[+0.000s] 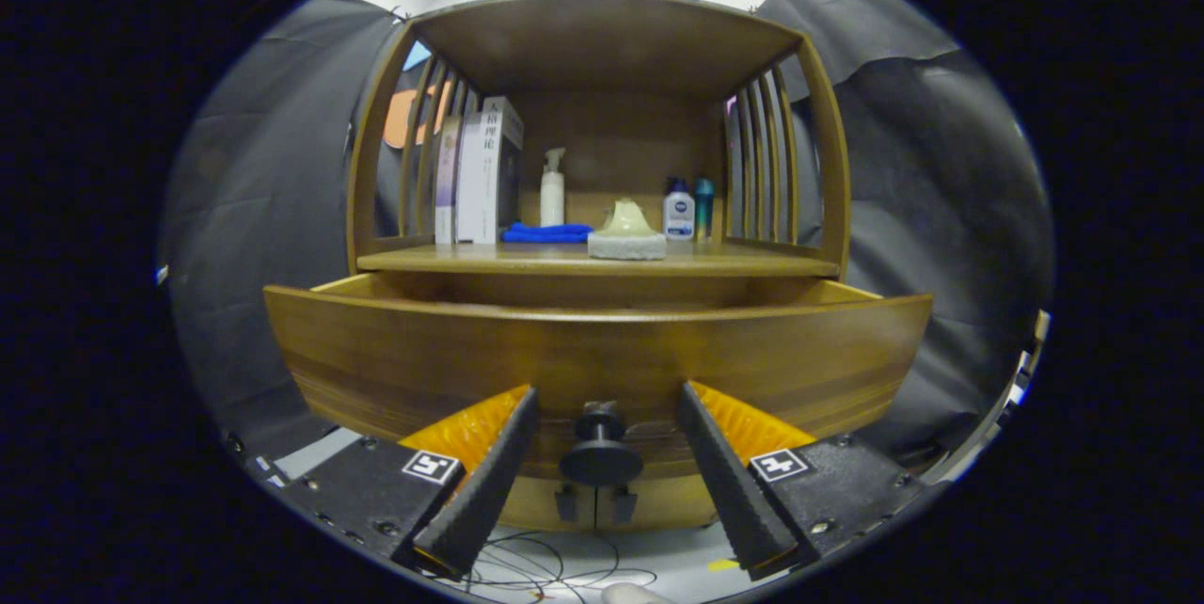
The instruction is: Pull open the drawer, take out the items inside it, and place them on the countertop above the cabinet.
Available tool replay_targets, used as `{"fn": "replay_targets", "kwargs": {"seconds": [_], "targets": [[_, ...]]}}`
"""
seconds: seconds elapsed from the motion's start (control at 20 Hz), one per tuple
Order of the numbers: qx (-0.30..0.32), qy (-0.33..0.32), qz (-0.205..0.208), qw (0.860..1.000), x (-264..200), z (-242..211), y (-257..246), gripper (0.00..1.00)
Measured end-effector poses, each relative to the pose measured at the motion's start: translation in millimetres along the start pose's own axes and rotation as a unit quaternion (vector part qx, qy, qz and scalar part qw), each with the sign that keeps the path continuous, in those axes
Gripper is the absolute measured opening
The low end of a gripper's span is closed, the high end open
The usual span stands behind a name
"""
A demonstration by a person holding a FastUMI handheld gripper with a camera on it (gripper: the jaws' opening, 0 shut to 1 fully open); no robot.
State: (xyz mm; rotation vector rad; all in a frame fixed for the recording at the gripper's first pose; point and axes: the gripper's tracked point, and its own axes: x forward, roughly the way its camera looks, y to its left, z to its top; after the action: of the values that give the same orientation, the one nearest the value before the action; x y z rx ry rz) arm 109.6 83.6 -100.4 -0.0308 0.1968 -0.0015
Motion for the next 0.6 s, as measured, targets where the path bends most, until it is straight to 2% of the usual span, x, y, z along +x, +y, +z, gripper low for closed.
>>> {"fn": "replay_targets", "kwargs": {"seconds": [0.6], "targets": [[-0.003,-0.004,-0.001,1.000,54.9,9.7,2.9,0.98]]}}
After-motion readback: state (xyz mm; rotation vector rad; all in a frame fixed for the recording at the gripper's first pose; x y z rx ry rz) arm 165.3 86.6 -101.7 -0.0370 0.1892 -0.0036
